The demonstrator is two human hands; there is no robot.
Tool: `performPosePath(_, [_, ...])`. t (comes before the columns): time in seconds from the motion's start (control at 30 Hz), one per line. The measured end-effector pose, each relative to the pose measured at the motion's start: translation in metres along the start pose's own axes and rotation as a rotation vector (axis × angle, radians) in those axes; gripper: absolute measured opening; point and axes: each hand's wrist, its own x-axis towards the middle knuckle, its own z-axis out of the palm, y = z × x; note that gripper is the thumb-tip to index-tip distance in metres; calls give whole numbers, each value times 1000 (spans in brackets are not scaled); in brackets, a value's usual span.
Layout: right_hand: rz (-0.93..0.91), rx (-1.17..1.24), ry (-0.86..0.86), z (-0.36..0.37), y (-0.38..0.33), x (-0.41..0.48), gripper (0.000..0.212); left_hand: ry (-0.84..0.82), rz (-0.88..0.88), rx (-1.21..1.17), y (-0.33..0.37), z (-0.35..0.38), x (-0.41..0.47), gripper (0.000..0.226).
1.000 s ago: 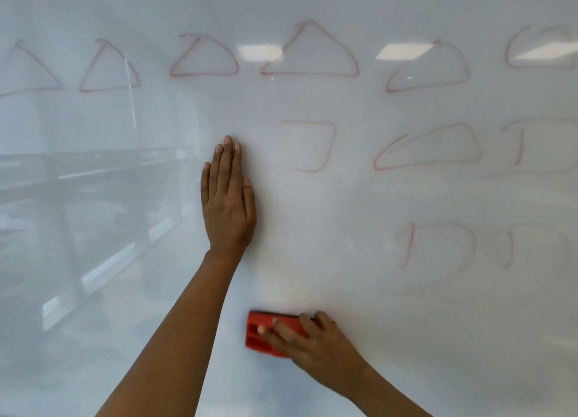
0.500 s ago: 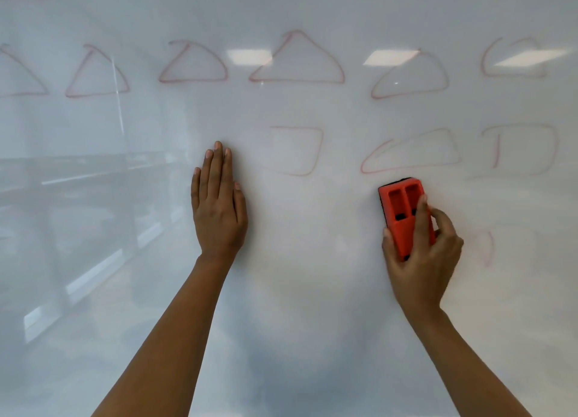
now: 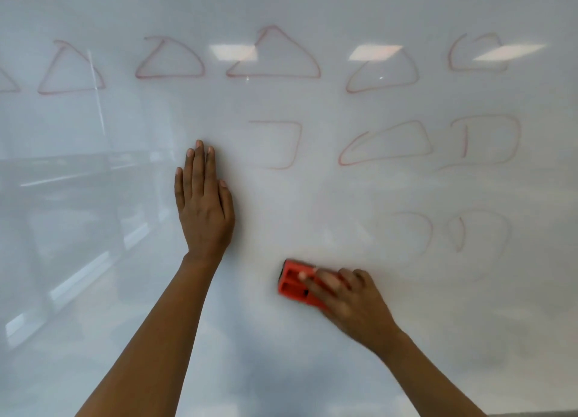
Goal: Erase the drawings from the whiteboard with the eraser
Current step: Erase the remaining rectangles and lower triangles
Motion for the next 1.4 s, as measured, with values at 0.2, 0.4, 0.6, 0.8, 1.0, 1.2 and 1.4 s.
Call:
performPosePath(0.2, [921,-14,221,-24,80,10,64,-30,83,-55,27,5,-13,48])
performPosePath(0.4, [975,-34,253,-17,57,29,61,-34,152,-158,74,20,-20,47])
performPosePath(0.6, [288,-67,21,6,-8,-13,71,-63,157,-231,105,36,-26,47])
performPosePath(0.8, [353,-56,30,0,30,-41,61,-42,150,-161,103,45,-31,47])
performPosePath(1.0, [1169,-34,261,-26,102,-59,65,-41,122,-151,105,45,-32,48])
performPosePath(1.2, [1341,12,438,-19,90,-16,65,-23,116,-132,106,47,-32,47])
performPosePath(1.4, [596,3,130,1,16,0,60,-17,125,-124,105,46,-32,49])
